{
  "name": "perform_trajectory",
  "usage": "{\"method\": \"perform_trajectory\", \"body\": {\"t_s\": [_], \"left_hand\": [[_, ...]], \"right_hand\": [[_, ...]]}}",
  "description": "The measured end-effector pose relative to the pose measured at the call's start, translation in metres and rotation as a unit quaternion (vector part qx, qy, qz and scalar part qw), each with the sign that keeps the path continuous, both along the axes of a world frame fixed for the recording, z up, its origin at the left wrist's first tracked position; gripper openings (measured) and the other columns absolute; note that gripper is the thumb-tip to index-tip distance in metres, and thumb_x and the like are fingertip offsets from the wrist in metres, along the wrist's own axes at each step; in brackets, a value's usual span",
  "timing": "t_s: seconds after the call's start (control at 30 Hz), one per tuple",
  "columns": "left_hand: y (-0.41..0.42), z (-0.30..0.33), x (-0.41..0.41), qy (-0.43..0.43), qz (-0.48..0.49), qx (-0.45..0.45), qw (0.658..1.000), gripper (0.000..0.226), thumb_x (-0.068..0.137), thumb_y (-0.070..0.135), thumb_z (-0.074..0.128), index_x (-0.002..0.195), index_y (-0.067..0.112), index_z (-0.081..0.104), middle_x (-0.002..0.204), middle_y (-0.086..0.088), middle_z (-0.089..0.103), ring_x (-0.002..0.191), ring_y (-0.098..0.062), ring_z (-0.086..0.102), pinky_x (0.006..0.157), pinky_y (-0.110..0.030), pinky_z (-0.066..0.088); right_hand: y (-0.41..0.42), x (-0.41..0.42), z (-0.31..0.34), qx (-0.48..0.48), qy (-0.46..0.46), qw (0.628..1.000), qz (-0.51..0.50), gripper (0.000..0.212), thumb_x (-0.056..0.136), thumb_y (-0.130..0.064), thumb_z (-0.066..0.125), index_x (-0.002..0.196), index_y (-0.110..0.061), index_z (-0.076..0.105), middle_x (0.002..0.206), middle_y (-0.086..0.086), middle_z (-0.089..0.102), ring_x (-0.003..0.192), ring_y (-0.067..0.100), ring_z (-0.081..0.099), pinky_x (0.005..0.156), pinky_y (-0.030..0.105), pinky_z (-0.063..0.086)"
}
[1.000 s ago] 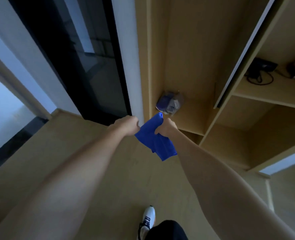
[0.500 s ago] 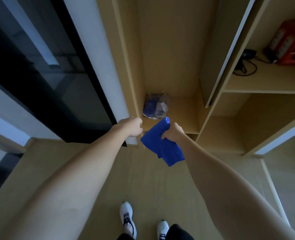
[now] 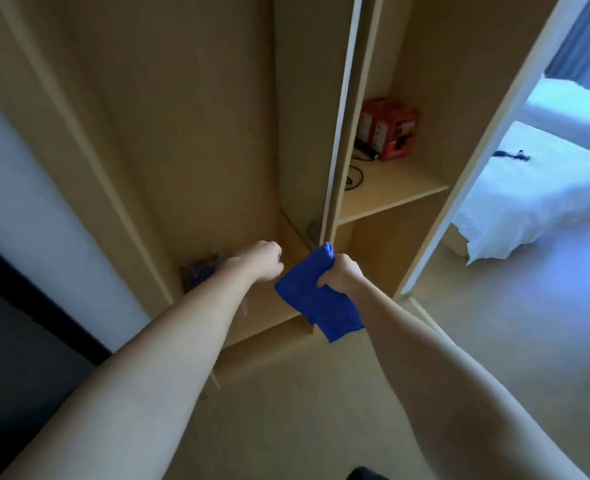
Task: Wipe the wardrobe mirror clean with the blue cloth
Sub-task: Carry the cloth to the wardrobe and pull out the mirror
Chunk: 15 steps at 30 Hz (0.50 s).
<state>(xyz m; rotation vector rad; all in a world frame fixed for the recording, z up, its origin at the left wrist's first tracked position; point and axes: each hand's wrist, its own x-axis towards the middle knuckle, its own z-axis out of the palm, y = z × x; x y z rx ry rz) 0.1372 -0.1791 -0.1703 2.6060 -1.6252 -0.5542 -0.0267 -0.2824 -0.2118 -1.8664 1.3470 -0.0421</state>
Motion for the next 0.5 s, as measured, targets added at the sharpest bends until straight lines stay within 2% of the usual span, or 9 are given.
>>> {"method": "perform_trajectory", "body": {"t_s": [0.2,0.27,0.4,0.5], "left_hand": [[-0.065,0.008,-0.017,0.013,-0.086,0.002,0.996,0.016,0.098,0.030,0.047,0.108,0.021,0.056,0.106,0.000,0.055,0.093,-0.024,0.057,0.074,-0.037,0.047],[-0.086,0.007,-0.018,0.015,-0.095,0.004,0.995,0.014,0.098,0.029,0.047,0.106,0.021,0.056,0.110,-0.002,0.058,0.092,-0.023,0.058,0.074,-0.037,0.049],[-0.127,0.007,-0.022,0.014,-0.102,0.012,0.995,0.021,0.101,0.026,0.048,0.117,0.018,0.057,0.107,-0.001,0.057,0.094,-0.021,0.059,0.072,-0.033,0.048],[-0.177,0.008,-0.035,0.007,-0.115,0.006,0.993,0.018,0.099,0.027,0.050,0.113,0.017,0.058,0.106,-0.003,0.061,0.091,-0.020,0.062,0.074,-0.035,0.055]], "right_hand": [[-0.048,-0.019,0.016,-0.023,0.011,0.997,-0.074,0.049,0.078,-0.020,0.074,0.122,-0.018,0.052,0.106,0.004,0.059,0.086,0.020,0.059,0.063,0.033,0.048],[-0.068,-0.023,0.014,-0.024,0.008,0.996,-0.085,0.050,0.078,-0.020,0.074,0.123,-0.019,0.052,0.105,0.004,0.059,0.086,0.020,0.059,0.062,0.032,0.047],[-0.117,-0.026,0.003,-0.017,0.005,0.996,-0.091,0.046,0.079,-0.021,0.072,0.119,-0.020,0.052,0.102,0.003,0.058,0.084,0.019,0.058,0.067,0.035,0.052],[-0.169,-0.026,-0.001,-0.030,-0.014,0.995,-0.099,0.039,0.079,-0.020,0.071,0.113,-0.019,0.052,0.097,0.002,0.059,0.080,0.018,0.058,0.063,0.033,0.051]]}}
